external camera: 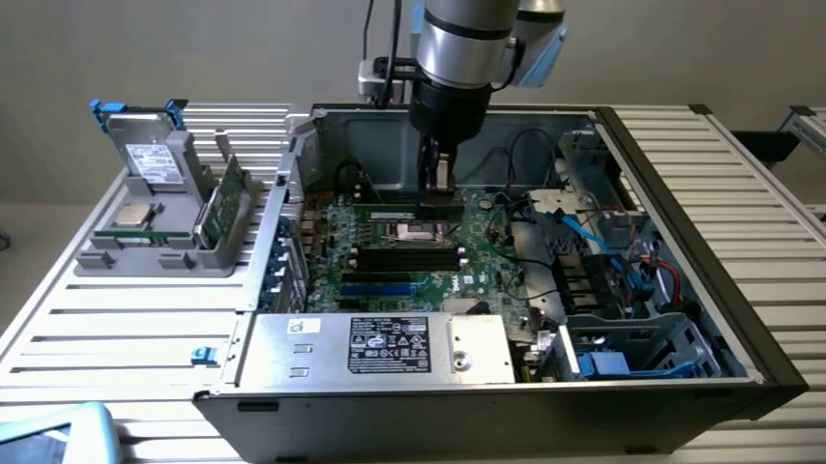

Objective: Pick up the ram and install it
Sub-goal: 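Insert the ram into the slot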

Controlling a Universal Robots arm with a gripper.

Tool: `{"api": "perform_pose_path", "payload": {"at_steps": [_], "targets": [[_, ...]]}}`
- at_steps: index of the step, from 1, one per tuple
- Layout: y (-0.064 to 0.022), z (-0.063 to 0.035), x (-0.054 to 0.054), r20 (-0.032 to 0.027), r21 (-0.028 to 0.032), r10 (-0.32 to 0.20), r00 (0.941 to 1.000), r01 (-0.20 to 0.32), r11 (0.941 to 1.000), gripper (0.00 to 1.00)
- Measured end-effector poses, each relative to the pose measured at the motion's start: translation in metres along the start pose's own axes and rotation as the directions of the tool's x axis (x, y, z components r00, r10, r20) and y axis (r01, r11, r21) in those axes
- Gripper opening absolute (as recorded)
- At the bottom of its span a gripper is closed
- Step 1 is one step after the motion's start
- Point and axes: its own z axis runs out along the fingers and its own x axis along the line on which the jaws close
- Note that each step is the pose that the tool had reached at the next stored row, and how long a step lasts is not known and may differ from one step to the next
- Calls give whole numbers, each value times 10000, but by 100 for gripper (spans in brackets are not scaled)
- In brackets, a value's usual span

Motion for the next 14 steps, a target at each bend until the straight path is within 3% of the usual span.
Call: {"api": "perform_pose_path", "payload": {"at_steps": [10,14], "targets": [[-12,96,2,-170,-15,20,9999,-20,10000,15],[-20,165,2,-184,-14,21,9998,-21,10000,15]]}}
